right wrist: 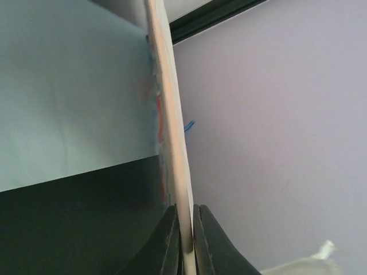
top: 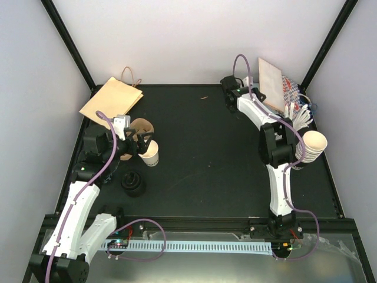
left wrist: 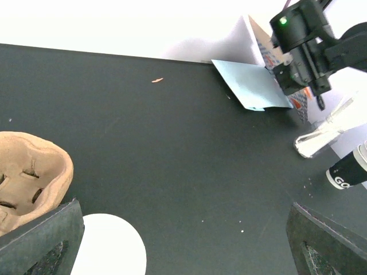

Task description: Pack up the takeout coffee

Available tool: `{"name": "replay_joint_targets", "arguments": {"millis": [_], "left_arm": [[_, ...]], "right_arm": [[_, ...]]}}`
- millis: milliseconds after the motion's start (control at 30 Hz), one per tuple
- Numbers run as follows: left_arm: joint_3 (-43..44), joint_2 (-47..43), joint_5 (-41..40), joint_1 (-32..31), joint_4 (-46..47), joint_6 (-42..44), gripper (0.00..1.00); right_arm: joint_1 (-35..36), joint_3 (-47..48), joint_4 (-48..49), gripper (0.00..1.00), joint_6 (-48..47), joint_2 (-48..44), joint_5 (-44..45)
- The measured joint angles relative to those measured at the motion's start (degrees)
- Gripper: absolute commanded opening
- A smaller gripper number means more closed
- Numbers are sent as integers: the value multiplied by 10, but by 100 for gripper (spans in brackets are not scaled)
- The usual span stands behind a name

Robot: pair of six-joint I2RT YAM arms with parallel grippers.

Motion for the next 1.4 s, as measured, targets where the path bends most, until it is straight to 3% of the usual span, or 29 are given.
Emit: {"name": "replay_joint_targets", "arguments": {"millis": [233, 467, 767, 1133, 1267, 1333, 1400], "left_arm": [[-2, 0, 0, 0, 0, 0, 99], [-2, 0, 0, 0, 0, 0, 99], [-2, 0, -1, 0, 0, -9, 99], [-2, 0, -11, 0, -2, -31, 99], [-2, 1, -10, 1, -3, -65, 99], [-2, 3, -6, 4, -7, -86, 99], [-2, 7, -2, 10, -5, -103, 99]], "right_arm": [[14, 0, 7, 9, -41, -63, 23], [78, 2, 24, 10, -83, -145, 39], [191, 7, -66, 6, -18, -218, -16], [332, -195, -74, 8, 46, -353, -174], [342, -259, -65, 14, 66, -388, -262], [341, -293, -51, 25, 74, -412, -314], [341, -320, -35, 43, 78, -435, -361]]}}
